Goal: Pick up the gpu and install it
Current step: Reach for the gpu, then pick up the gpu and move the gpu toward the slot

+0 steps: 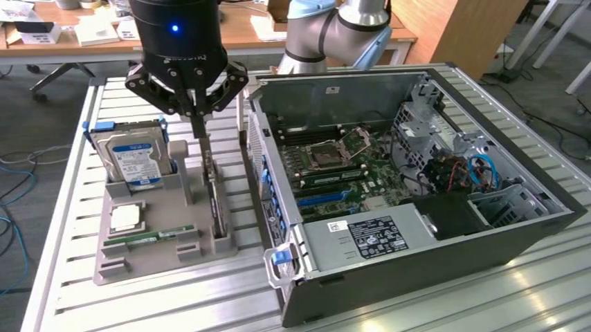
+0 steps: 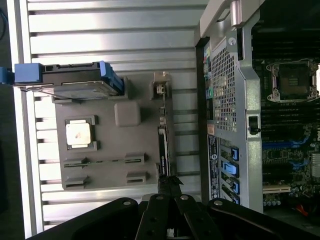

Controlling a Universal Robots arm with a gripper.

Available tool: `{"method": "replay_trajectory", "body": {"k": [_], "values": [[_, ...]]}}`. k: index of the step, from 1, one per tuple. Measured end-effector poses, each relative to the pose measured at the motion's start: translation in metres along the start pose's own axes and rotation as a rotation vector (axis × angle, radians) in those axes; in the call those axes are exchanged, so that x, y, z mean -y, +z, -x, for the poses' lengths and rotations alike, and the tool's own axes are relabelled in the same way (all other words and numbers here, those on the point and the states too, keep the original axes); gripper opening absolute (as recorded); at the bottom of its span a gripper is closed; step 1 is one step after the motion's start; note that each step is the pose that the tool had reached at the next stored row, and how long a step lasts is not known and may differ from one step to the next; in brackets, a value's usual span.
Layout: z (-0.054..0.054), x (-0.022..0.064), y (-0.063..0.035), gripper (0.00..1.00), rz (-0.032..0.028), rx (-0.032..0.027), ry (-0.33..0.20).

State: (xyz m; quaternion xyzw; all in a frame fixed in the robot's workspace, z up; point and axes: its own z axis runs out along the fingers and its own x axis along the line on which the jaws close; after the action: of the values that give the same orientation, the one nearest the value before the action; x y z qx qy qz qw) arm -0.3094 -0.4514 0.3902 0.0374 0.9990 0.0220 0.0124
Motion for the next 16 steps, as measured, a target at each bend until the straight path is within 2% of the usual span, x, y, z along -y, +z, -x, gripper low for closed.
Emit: {"method": "replay_trajectory", "body": {"k": [12, 13, 15, 16], "values": [[0.0, 0.0, 0.0001, 0.11, 0.0001, 0.0001, 0.0], [0.0, 0.0, 0.0001, 0.11, 0.0002, 0.0002, 0.0], [0.0, 0.0, 0.0001, 0.23, 0.0001, 0.0001, 0.0], [0.0, 0.0, 0.0001, 0.23, 0.0001, 0.0001, 0.0]]}}
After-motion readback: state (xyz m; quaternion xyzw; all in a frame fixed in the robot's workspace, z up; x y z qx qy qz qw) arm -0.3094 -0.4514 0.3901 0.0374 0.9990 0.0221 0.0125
